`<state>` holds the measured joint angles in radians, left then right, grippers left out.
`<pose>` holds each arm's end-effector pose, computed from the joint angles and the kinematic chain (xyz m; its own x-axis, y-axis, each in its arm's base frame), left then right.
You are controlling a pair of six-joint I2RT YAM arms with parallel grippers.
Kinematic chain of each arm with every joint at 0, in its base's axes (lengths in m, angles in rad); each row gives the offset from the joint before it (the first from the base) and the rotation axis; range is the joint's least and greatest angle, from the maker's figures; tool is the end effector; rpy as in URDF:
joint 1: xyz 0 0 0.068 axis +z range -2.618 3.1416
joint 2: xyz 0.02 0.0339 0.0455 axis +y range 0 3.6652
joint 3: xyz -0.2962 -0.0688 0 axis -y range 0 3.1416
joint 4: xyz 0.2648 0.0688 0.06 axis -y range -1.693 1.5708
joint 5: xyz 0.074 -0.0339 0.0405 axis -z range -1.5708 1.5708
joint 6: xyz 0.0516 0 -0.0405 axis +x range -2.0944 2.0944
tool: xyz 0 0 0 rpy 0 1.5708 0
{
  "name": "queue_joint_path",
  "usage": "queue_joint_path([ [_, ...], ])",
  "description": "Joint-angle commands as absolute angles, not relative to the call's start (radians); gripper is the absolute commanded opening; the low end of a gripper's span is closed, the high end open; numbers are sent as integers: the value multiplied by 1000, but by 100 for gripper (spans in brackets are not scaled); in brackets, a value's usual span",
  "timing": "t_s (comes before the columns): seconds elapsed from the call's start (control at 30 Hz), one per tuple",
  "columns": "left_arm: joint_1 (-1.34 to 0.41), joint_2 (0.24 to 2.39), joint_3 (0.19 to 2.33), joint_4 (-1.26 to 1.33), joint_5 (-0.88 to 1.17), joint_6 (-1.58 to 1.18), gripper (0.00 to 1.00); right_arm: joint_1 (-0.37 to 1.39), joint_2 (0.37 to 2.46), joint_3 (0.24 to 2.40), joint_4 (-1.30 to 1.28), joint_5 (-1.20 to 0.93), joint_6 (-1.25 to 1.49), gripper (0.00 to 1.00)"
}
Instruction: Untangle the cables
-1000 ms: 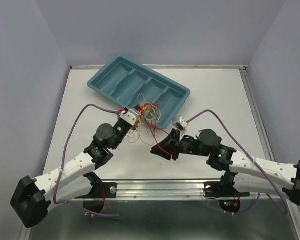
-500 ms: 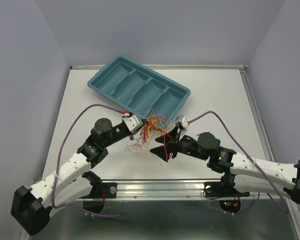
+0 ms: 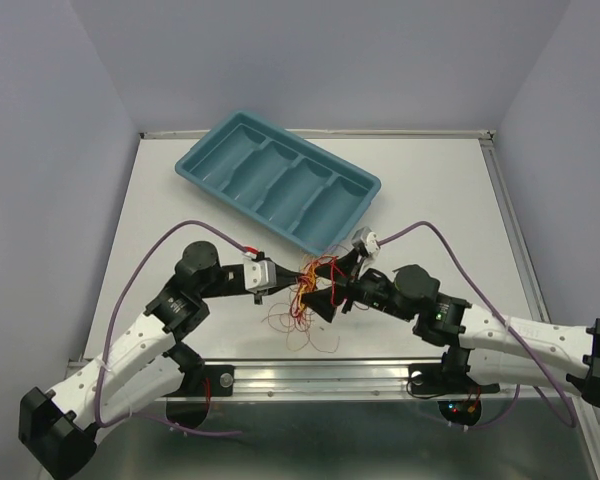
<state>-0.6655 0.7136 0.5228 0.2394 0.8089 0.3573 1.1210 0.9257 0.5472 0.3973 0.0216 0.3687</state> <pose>0.1161 -0.1386 0.3214 0.3837 0.0057 -0.9234 0.9185 0.1012 0.3823 0.1035 0.2118 0.3104 -0.3135 0.1795 -0.9325 -0.8340 0.4175 0.3607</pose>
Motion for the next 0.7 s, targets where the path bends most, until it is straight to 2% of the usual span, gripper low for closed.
queue_joint_path([
  [0.0, -672, 726, 571, 247, 948, 359, 0, 1126, 933, 551, 514, 6, 356, 88],
  [0.03, -673, 730, 571, 248, 971, 357, 0, 1127, 936, 548, 528, 5, 356, 85],
  [0.13, -673, 736, 578, 244, 1000, 354, 0, 1127, 956, 557, 528, 6, 345, 60],
  [0.17, -673, 724, 578, 242, 985, 353, 0, 1127, 956, 555, 528, 6, 345, 42],
  [0.2, -673, 715, 578, 242, 968, 351, 0, 1127, 953, 552, 526, 6, 345, 37],
  [0.3, -673, 686, 575, 244, 921, 347, 0, 1127, 925, 540, 523, 6, 353, 34],
  [0.33, -672, 677, 575, 245, 873, 339, 0, 1127, 902, 532, 520, 6, 359, 21],
  [0.37, -672, 676, 572, 253, 846, 330, 0, 1127, 891, 532, 515, 6, 360, 12],
  [0.43, -667, 673, 566, 278, 752, 308, 0, 1127, 873, 547, 479, -31, 365, 1],
  [0.57, -652, 699, 569, 324, 559, 275, 0, 1127, 851, 580, 404, -8, 359, 1],
  [0.67, -624, 745, 575, 345, 466, 258, 0, 1127, 810, 600, 298, 136, 353, 1],
])
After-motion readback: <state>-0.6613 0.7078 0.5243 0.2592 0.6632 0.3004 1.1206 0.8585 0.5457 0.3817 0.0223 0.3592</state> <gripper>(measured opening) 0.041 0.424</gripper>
